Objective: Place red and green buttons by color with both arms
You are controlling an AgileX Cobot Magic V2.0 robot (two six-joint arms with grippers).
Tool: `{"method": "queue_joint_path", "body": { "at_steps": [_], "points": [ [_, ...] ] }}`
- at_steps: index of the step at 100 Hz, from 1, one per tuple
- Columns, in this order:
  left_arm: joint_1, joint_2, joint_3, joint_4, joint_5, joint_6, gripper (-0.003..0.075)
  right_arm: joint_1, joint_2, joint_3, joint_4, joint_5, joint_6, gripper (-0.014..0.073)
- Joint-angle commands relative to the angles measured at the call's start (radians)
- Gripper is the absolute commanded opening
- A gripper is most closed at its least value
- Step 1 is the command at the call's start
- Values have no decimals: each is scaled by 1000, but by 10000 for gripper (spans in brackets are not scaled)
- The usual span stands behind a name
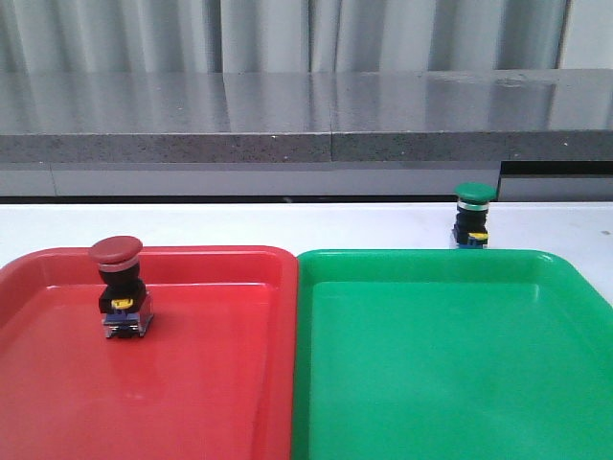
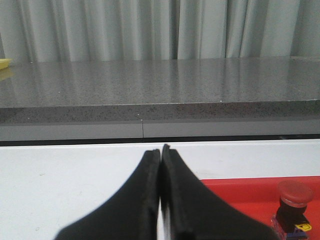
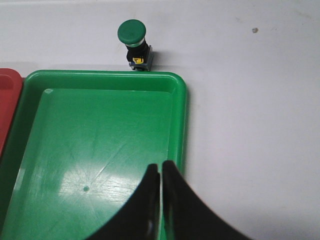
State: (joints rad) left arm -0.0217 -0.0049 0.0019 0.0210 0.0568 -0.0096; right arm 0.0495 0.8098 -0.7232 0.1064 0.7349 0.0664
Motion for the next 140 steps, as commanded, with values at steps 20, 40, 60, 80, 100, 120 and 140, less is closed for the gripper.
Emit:
{"method": "queue_joint_path", "body": {
  "at_steps": [20, 40, 60, 80, 100, 120, 140],
  "points": [
    [-1, -29, 42, 0, -85, -12, -19, -1, 4, -35, 13, -119, -3, 573],
    [-1, -29, 42, 0, -85, -12, -20, -1, 92, -77, 18, -152, -3, 591],
    [-1, -29, 42, 0, -85, -12, -20, 3, 287, -199, 23, -174, -4, 590],
    [-1, -29, 42, 0, -85, -12, -19, 54, 489, -346, 23, -171, -22, 590],
    [-1, -29, 42, 0, -85, -12, -19, 102, 678, -490, 23, -172, -28, 590],
    [-1, -29, 42, 0, -85, -12, -19, 102, 830, -596, 23, -174, -28, 590],
    [-1, -29, 42, 0, -85, -12, -19, 102, 955, -674, 23, -172, -28, 590]
  ]
}}
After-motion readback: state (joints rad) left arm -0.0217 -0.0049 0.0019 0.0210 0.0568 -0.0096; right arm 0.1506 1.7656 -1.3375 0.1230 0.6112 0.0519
